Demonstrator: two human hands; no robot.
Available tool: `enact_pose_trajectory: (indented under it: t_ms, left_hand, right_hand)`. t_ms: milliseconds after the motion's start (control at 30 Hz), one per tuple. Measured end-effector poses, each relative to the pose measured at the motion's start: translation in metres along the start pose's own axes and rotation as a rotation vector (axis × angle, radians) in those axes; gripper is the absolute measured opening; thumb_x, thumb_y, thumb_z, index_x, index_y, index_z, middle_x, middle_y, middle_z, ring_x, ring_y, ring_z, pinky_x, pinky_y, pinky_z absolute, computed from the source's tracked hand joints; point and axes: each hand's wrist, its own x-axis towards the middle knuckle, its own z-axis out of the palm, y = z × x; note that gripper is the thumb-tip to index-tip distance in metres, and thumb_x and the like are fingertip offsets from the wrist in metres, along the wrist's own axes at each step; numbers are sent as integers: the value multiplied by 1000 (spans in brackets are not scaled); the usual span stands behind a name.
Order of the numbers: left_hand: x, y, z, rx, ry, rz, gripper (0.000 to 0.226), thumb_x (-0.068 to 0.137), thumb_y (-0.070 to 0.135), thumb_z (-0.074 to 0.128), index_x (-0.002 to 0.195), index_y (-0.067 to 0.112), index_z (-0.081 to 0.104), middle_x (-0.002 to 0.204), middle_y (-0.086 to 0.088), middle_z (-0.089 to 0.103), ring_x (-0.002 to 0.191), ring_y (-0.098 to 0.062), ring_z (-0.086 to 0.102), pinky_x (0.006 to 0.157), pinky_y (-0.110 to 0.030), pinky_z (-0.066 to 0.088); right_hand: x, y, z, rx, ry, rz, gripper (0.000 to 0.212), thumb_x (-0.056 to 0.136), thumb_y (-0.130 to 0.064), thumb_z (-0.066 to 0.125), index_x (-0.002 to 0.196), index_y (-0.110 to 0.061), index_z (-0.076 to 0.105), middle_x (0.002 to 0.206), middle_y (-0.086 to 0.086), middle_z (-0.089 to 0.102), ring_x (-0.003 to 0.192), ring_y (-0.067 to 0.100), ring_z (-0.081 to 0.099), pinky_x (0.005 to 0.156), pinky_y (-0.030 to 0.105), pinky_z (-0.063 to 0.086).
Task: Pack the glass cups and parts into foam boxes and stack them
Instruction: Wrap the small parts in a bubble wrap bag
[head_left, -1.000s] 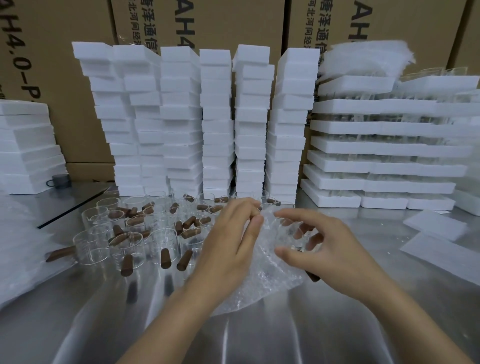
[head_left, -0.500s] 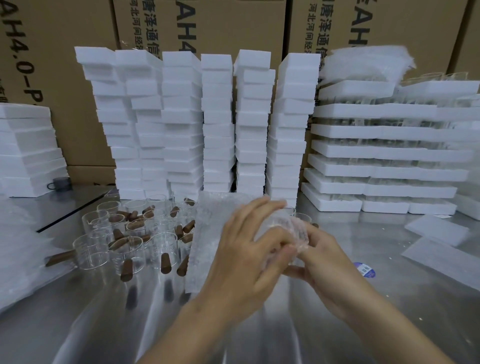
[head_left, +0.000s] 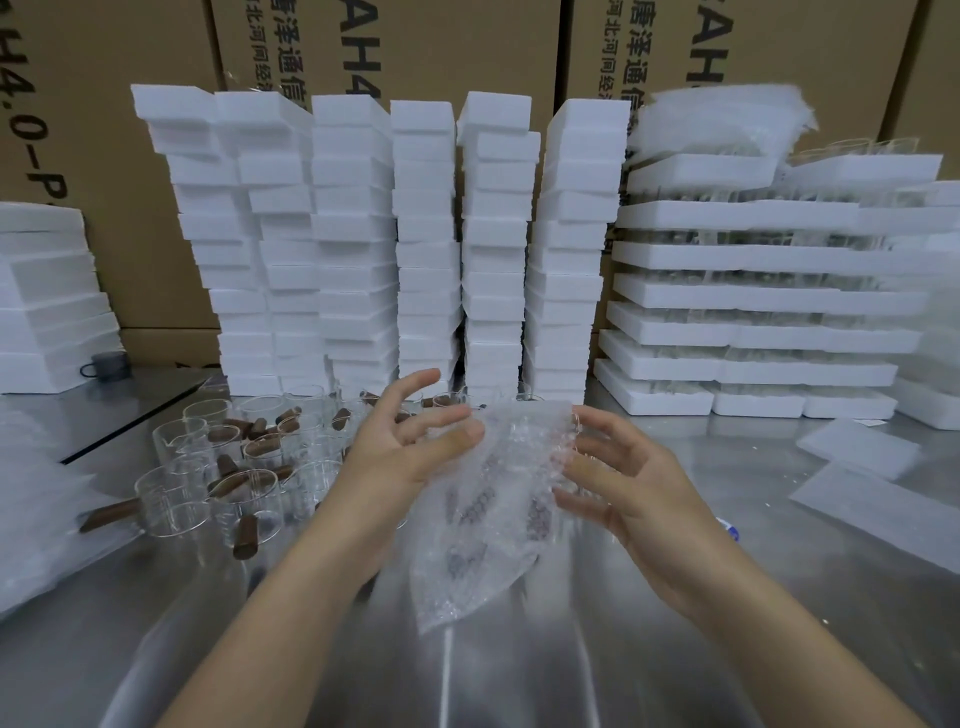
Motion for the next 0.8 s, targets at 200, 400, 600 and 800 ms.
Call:
enact_pose_trajectory:
  t_ms: [200,400,600,800]
  left_hand:
    - [-9,0,6,265,-221,78,53,79,51,94,127,47,74,124,14,78,111,-6,75,89,-21,61]
    - [-9,0,8,287,-279,147,48,82,45,92,127,39,75,122,9,79,113,-9,75,89,-21,60]
    - [-11,-1,18,283,-193,261,59,72,40,96,125,37,73,116,18,77,105,2,73,84,-7,52]
    - [-17,3,25,413,-123,359,73,69,69,89,135,61,59,132,27,66,122,9,60,98,-19,45]
  right_hand:
    - [-2,0,-1,-72,-70,-33,50,82,-23,84,130,-30,72,131,1,72,114,26,75,81,34,63]
    - [-1,-4,-6,-138,-181,-34,55,84,-15,89,132,-29,68,136,1,72,119,28,73,94,35,62]
    - [-5,2,2,-252,-315,-26,37,89,-8,83,122,-23,77,127,3,77,118,23,74,92,27,60]
    - [-9,11,10,-280,-428,3,42,92,-7,78,130,-23,71,125,3,76,120,24,72,97,39,60]
